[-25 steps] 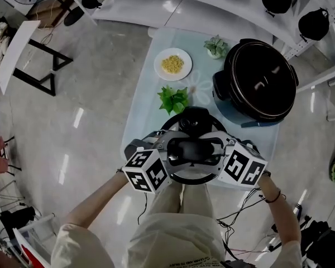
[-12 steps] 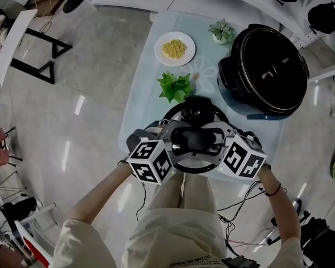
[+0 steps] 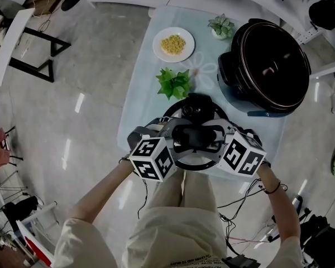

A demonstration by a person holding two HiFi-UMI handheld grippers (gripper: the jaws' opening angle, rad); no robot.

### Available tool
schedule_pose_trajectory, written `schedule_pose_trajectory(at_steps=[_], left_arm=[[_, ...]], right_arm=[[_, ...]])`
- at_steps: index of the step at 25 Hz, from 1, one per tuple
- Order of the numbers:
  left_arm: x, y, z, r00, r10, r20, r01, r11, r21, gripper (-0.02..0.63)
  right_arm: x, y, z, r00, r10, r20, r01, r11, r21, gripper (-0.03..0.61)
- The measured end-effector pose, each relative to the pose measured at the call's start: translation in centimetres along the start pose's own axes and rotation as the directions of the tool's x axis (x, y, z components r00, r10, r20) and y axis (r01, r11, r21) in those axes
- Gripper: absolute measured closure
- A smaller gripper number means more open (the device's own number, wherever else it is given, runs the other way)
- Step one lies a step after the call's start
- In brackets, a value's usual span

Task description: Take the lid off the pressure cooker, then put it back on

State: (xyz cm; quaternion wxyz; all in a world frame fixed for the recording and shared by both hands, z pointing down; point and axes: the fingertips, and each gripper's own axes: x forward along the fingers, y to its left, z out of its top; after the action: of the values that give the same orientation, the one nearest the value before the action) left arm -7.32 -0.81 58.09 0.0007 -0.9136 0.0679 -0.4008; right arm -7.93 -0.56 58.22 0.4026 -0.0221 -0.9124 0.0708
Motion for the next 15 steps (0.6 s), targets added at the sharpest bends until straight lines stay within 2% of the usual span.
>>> schedule_pose_trajectory(at_steps=[11, 15], left_arm=[[0.4, -0.12, 0.19, 1.0, -0.006, 0.003, 0.006, 1.0, -0.001, 0.328], [0.5, -0.15, 0.11, 1.0, -0.002, 0.005, 0.002, 1.0, -0.011, 0.328]], right_arm=[[0.08, 0.05, -0.61, 0.999, 0.021, -0.037, -0.02, 1.0, 0.006, 0.302], [0.33, 0.03, -0.7, 0.998, 0.002, -0.055, -0.001, 1.0, 0.019, 0.302]])
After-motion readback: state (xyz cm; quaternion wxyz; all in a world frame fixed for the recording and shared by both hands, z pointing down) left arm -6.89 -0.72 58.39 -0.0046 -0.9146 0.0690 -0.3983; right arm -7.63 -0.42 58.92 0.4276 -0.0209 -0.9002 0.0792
